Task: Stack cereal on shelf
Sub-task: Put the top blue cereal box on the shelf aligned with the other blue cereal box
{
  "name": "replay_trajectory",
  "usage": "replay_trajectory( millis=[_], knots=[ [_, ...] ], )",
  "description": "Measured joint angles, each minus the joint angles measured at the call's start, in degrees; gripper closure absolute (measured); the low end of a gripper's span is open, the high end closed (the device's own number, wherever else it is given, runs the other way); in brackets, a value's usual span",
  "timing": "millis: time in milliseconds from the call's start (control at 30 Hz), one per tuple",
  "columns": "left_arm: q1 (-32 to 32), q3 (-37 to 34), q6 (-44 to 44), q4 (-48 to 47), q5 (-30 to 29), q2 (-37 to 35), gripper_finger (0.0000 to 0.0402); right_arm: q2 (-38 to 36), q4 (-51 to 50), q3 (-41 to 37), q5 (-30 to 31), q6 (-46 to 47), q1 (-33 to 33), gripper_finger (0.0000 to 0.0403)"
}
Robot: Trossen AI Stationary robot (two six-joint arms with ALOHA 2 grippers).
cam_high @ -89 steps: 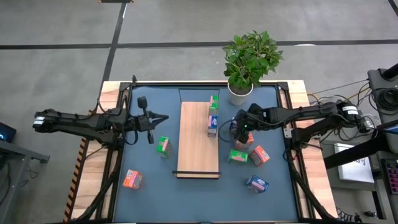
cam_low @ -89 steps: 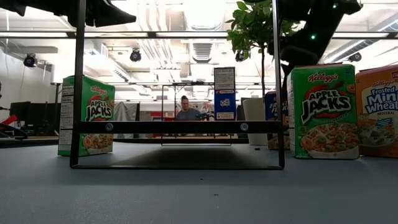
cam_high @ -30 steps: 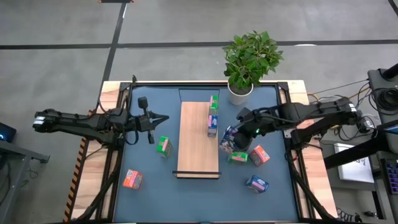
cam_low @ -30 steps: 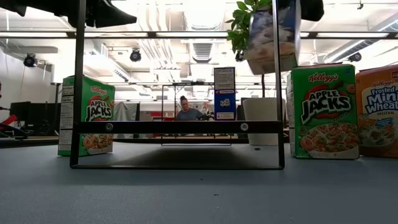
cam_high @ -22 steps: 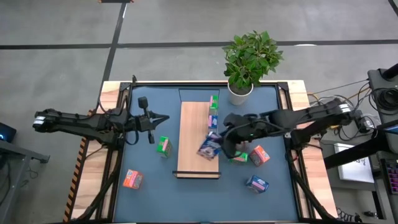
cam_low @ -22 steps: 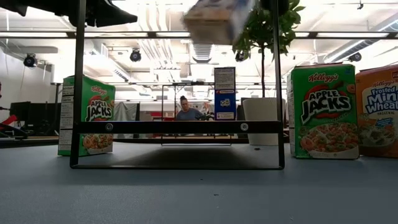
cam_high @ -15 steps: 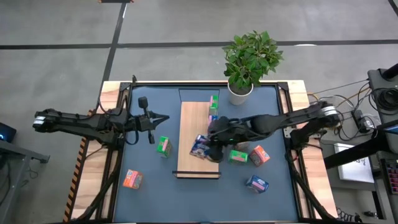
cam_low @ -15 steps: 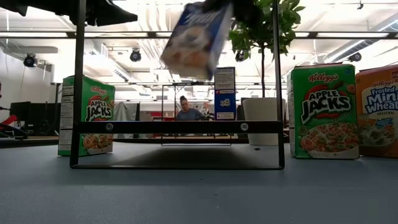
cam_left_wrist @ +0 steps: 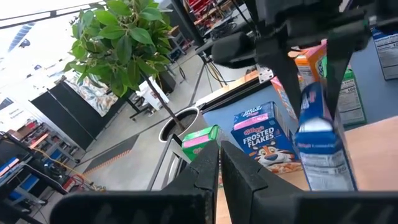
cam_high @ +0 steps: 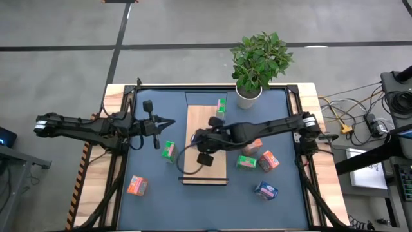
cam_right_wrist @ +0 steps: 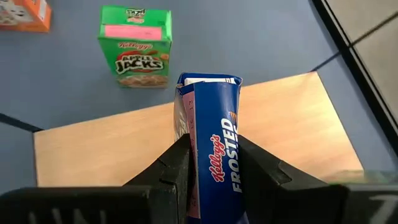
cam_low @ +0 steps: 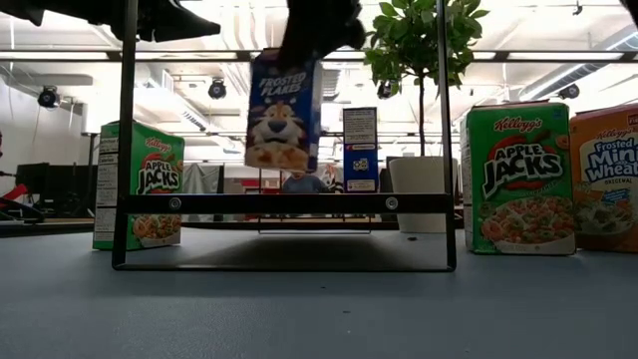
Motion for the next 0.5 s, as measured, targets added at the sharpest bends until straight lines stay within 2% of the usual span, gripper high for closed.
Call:
replay_trajectory(
  millis=[233,500],
  knots=[
    [0.0,0.0,-0.2,0.0,0.0,0.0,0.0400,5.6,-3.2,6.1,0.0,-2.5,-1.9,0.0299],
    [0.0,0.0,-0.2,-0.2,0.0,0.0,0.0400,7.9,-3.8,7.1,-0.5,-2.8,-3.9,0.0242]
  ],
)
